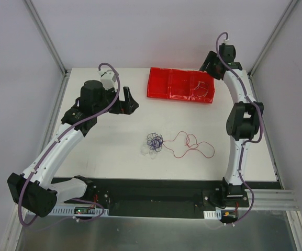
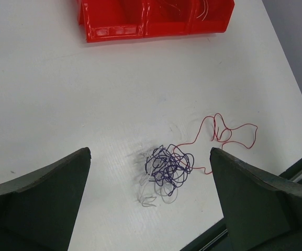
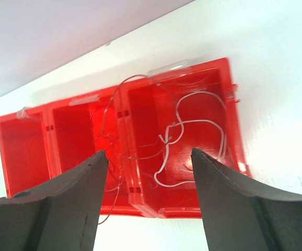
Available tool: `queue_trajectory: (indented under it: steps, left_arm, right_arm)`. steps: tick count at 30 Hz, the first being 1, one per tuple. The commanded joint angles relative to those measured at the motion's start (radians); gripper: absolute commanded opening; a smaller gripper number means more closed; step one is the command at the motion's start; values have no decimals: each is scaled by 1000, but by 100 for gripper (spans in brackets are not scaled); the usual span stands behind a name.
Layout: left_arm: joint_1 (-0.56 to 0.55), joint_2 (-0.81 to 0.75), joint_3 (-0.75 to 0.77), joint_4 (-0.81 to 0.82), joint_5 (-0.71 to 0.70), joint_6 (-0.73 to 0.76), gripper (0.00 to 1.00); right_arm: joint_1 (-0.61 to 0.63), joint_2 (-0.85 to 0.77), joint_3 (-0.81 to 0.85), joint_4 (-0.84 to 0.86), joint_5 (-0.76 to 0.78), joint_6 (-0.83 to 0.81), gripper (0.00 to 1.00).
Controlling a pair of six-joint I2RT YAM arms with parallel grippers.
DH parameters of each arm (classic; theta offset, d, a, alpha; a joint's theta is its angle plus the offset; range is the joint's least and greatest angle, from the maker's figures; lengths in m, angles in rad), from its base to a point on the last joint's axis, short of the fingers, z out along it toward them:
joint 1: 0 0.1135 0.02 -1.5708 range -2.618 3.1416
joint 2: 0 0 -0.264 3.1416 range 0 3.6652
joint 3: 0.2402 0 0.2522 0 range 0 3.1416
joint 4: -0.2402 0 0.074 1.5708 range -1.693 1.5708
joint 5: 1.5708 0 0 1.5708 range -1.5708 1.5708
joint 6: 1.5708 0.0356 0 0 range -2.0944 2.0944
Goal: Untangle the cables
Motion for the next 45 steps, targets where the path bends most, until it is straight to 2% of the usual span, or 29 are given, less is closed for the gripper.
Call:
queue_trajectory:
  steps: [1,3,14,20,27,30,35,41,45]
  left_arm:
    - [14,-4,-4,31,31,10,96]
    - [16,1,-4,32,34,10,96]
    - [20,12,-4,32,37,9,96]
    - [23,16,-4,31,37,0,98]
    - [31,24,-1,32,54,-10,99]
    - [33,27,-1,32,58,-10,99]
    - [33,30,-1,32,63,-11,99]
    - [37,39,1,32,83,-17,98]
    - [45,41,7,31,95,-22,98]
  right_arm:
    - [-14,14,39,38,10,69,65]
    - [-19,40,67,32,8,50,61]
    - [-28,132,104,46,2,30,55]
    - [-28,165,114,95,-6,-3,46]
    - [-26,192,145,133,16,-25,42]
    - [-26,214,176,132,9,-37,35]
    - [-6,186,168,130,29,-92,2]
    - [90,56,24,181,126,-241,1]
    - [176,33,18,146,265,-345,1]
